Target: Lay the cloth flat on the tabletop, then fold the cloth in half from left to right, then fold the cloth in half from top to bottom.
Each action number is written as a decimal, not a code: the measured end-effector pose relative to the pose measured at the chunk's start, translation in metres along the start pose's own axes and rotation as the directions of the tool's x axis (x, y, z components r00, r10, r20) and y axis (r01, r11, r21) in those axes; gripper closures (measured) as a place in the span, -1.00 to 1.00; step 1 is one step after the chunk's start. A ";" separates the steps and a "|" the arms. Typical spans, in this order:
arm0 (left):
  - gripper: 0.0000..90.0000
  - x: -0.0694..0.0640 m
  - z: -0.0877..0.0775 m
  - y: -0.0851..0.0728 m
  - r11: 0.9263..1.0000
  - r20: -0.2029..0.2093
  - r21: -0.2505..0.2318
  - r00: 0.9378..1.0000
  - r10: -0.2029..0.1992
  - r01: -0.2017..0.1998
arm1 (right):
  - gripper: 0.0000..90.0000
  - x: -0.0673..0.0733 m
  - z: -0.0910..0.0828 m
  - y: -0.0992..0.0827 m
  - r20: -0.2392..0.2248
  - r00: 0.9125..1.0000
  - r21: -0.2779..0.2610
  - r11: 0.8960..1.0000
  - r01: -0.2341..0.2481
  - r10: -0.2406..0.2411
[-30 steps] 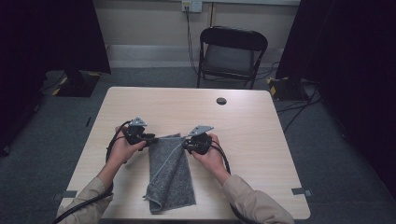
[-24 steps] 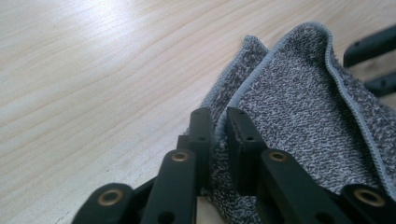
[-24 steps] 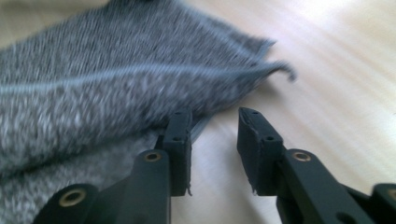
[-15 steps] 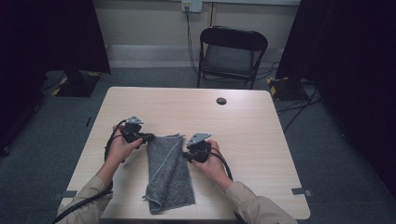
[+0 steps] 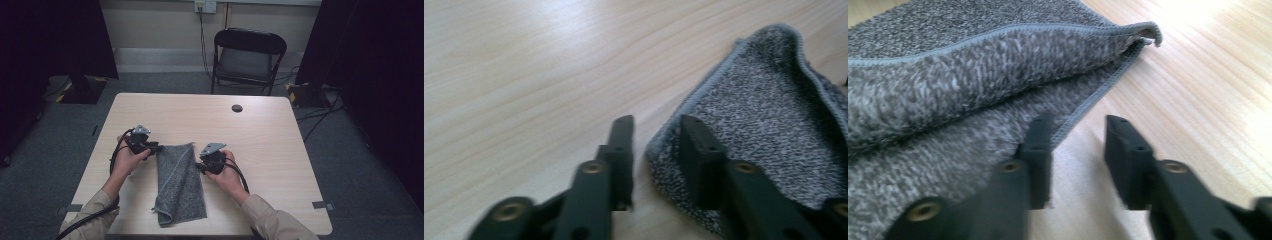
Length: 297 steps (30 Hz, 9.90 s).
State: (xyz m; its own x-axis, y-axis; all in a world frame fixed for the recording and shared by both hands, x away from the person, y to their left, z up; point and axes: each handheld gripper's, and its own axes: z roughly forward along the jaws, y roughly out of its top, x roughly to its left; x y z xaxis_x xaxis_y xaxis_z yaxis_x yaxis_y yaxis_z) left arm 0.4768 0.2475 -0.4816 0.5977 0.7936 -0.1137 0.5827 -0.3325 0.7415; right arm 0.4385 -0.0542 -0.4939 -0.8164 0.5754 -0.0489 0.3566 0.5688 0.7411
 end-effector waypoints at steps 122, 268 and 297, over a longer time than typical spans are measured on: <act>-0.29 -0.035 -0.015 -0.040 0.984 0.109 -0.022 0.978 0.179 -0.178 | 0.19 0.057 -0.072 -0.050 -0.191 0.981 0.005 0.999 0.046 -0.044; 0.42 -0.012 -0.005 -0.029 0.987 0.106 -0.028 0.981 0.161 -0.159 | 0.61 -0.020 0.022 0.012 -0.056 0.997 -0.028 0.998 -0.052 0.051; 0.59 -0.005 -0.006 0.025 0.987 0.141 -0.079 0.978 0.151 -0.141 | 0.97 -0.047 0.011 0.036 -0.101 0.989 -0.068 0.991 -0.119 0.112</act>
State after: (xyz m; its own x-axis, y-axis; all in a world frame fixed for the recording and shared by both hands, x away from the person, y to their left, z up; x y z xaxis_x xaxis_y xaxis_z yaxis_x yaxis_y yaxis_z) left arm 0.4849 0.2387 -0.4588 0.7505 0.6544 -0.0930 0.4477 -0.3998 0.7998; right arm 0.4950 -0.0546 -0.4722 -0.8128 0.5734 0.1023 0.4197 0.4548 0.7855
